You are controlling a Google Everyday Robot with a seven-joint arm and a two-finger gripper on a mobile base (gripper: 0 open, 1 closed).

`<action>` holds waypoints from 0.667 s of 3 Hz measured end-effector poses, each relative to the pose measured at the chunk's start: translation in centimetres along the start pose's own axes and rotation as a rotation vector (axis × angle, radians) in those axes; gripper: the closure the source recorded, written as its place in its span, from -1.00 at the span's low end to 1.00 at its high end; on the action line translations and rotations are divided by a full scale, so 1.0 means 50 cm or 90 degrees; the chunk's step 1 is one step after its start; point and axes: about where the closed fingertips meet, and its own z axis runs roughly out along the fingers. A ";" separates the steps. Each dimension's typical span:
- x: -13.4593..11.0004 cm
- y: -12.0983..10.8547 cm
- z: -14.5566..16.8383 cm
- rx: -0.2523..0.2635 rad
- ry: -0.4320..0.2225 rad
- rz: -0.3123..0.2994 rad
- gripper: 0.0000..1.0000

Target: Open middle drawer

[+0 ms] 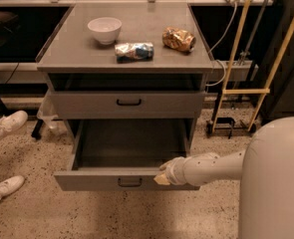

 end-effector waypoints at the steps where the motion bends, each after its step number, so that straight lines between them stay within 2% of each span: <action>1: 0.023 0.016 -0.003 0.008 -0.012 0.006 1.00; 2: 0.018 0.016 -0.009 0.008 -0.012 0.006 1.00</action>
Offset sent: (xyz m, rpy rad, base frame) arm -0.3264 -0.0039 -0.1526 0.2415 -0.3409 -0.3262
